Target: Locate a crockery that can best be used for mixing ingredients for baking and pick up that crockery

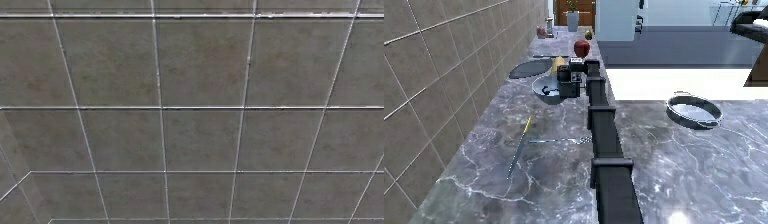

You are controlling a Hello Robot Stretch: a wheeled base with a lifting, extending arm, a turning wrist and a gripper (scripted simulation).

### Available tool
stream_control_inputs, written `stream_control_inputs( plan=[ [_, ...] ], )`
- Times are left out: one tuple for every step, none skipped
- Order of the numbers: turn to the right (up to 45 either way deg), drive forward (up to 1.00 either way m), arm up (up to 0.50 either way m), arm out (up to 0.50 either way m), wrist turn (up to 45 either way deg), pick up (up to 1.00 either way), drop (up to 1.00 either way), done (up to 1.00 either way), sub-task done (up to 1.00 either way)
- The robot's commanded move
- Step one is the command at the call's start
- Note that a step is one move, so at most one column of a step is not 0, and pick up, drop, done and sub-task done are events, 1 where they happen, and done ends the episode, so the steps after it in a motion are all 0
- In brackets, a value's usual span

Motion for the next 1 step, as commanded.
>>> stream_control_inputs(
  plan=[
    [0.0,0.00,0.00,0.00,0.0,1.00,0.00,0.00,0.00]
  ],
)
